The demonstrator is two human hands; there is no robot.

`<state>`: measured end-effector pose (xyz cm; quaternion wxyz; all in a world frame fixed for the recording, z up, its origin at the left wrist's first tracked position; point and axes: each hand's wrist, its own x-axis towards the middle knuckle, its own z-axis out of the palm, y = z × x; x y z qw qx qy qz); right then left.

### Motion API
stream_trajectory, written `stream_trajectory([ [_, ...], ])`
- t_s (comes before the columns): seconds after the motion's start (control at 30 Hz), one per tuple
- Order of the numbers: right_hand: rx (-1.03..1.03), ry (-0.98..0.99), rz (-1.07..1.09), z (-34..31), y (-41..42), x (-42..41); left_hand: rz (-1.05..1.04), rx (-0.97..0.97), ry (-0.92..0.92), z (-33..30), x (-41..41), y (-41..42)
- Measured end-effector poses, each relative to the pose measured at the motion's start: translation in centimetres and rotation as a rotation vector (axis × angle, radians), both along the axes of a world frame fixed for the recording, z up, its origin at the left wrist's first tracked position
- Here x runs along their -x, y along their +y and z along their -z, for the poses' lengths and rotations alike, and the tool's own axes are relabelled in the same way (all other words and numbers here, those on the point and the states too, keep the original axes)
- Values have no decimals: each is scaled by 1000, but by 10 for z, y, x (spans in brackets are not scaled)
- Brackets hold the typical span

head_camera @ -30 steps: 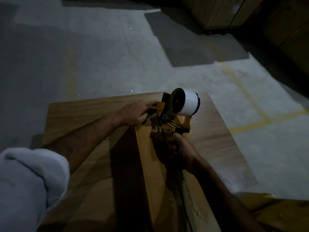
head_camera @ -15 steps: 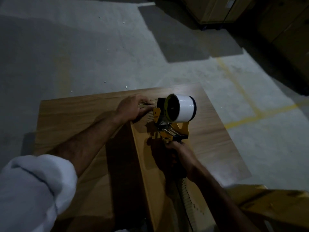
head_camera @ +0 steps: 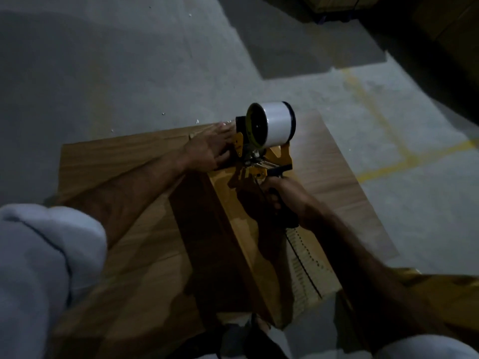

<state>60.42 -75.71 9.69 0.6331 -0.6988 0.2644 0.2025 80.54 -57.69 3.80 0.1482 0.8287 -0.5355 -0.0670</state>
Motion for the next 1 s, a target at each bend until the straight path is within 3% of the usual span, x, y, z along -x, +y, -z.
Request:
stream_trajectory([
  [0.23, -58, 82, 82, 6, -12, 60, 1, -104, -30, -8, 10, -4],
  [0.4, -80, 69, 58, 7, -6, 77, 128, -102, 6, -1, 45, -3],
  [0.73, -80, 59, 134, 18, -13, 155, 22, -191, -76, -1, 65, -9],
  [1.0, -120, 10, 132, 8, -19, 185, -62, -288, -7, -12, 89, -13],
])
